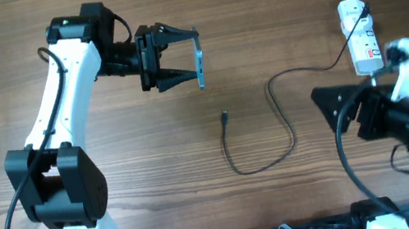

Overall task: Plug charger to phone and switch on socket
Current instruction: 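Swing the right gripper toward the phone held by the left gripper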

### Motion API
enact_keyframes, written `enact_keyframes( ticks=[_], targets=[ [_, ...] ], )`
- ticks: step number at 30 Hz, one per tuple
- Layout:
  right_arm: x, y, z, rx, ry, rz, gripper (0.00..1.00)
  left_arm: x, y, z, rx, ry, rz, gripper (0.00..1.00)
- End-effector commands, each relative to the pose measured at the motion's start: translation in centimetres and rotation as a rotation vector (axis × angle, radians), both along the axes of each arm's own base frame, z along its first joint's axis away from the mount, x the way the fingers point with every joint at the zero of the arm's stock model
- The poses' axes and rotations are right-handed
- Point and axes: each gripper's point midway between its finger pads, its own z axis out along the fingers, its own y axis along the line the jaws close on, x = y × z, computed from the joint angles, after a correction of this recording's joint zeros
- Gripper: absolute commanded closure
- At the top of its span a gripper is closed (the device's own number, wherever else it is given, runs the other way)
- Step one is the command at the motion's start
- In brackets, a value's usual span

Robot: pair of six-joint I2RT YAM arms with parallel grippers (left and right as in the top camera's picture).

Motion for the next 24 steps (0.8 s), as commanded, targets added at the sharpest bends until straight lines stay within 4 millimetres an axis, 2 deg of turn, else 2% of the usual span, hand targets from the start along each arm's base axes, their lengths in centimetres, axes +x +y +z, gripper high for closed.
enact_keyframes(
  ticks=[1, 4, 8, 11, 14, 21, 24],
  targets=[
    [1.1, 0.5, 0.8, 0.015, 0.006, 0.034, 0.0, -0.4, 0.2, 2.4, -0.055, -0.039, 0.006, 0.41],
    [0.9, 3.1, 1.6, 0.078, -0.022, 0.191, 0.01, -0.4, 0.2, 2.4, -0.055, -0.039, 0.006, 0.41],
    [0.8, 3.6, 0.3, 0.031, 0.065, 0.177, 0.0, -0.4, 0.2, 2.4, -0.055, -0.039, 0.006, 0.41],
    [0.9, 4.2, -1.1, -0.072, 0.154, 0.152, 0.01, -0.4, 0.2, 2.4, -0.055, -0.039, 0.006, 0.41],
    [1.1, 5.4, -1.2, -0.157, 0.19, 0.144, 0.01, -0.4, 0.2, 2.4, -0.054, -0.039, 0.006, 0.41],
    [1.5, 10.6, -0.2, -0.33, 0.187, 0.136, 0.01, -0.4, 0.2, 2.4, -0.054, -0.039, 0.006, 0.41],
    [1.5, 13.8, -0.1, -0.362, 0.175, 0.208, 0.0, -0.4, 0.2, 2.4, -0.054, -0.04, 0.006, 0.41]
  ],
)
